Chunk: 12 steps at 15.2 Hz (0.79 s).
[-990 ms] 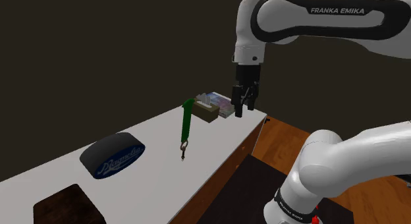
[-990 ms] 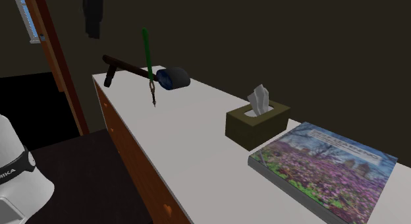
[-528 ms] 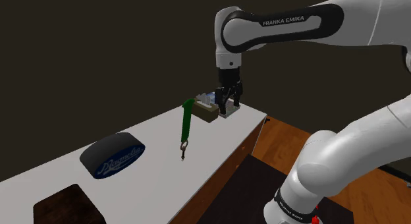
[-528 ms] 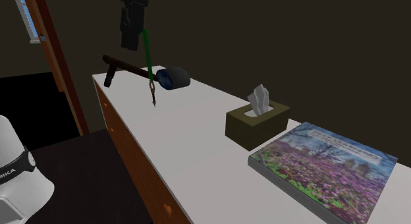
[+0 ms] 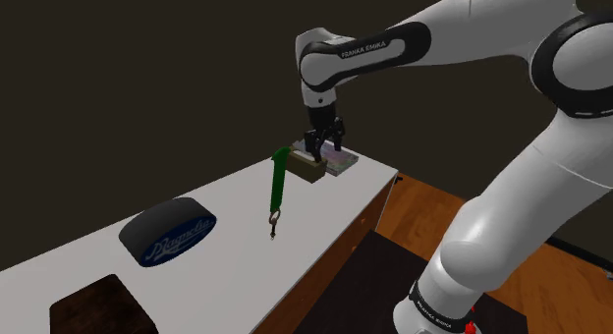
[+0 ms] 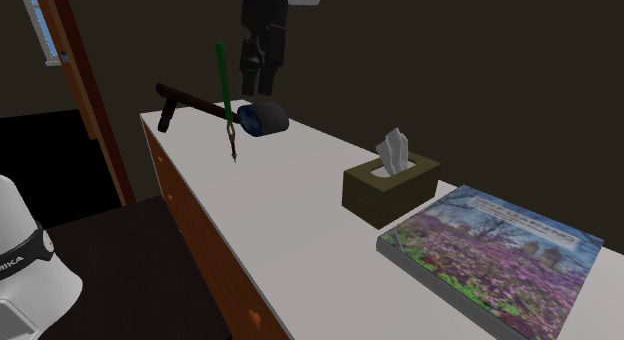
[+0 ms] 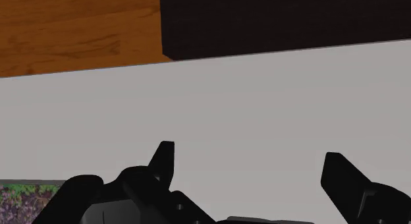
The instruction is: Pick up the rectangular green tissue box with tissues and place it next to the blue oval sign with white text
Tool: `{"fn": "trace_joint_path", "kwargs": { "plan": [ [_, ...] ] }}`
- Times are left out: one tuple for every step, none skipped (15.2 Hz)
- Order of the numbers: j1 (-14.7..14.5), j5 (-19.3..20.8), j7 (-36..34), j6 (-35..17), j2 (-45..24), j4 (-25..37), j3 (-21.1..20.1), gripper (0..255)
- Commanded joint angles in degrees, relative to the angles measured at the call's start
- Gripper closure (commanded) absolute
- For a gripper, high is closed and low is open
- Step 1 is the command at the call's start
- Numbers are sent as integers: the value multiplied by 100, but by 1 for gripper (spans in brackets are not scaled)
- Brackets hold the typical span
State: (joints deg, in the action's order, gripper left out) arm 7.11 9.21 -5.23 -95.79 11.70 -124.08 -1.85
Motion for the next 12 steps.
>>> {"fn": "trace_joint_path", "kwargs": {
  "plan": [
    [37, 197, -112, -66, -480, 363, -16, 0],
    [60, 300, -146, -85, -695, 536, -5, 0],
    [82, 403, -179, -97, -909, 716, 8, 0],
    [102, 505, -211, -102, -1123, 903, 22, 0],
    [118, 605, -241, -101, -1337, 1097, 40, 0],
    [132, 704, -269, -93, -1552, 1298, 60, 0],
    [146, 802, -294, -78, -1767, 1507, 80, 0],
    [157, 897, -316, -57, -1983, 1725, 103, 0],
    [167, 990, -335, -30, -2201, 1950, 128, 0],
    [173, 1080, -350, 3, -2420, 2184, 156, 0],
    [178, 1168, -361, 42, -2641, 2428, 186, 0],
    [182, 1253, -368, 88, -2865, 2682, 218, 0]
  ]
}}
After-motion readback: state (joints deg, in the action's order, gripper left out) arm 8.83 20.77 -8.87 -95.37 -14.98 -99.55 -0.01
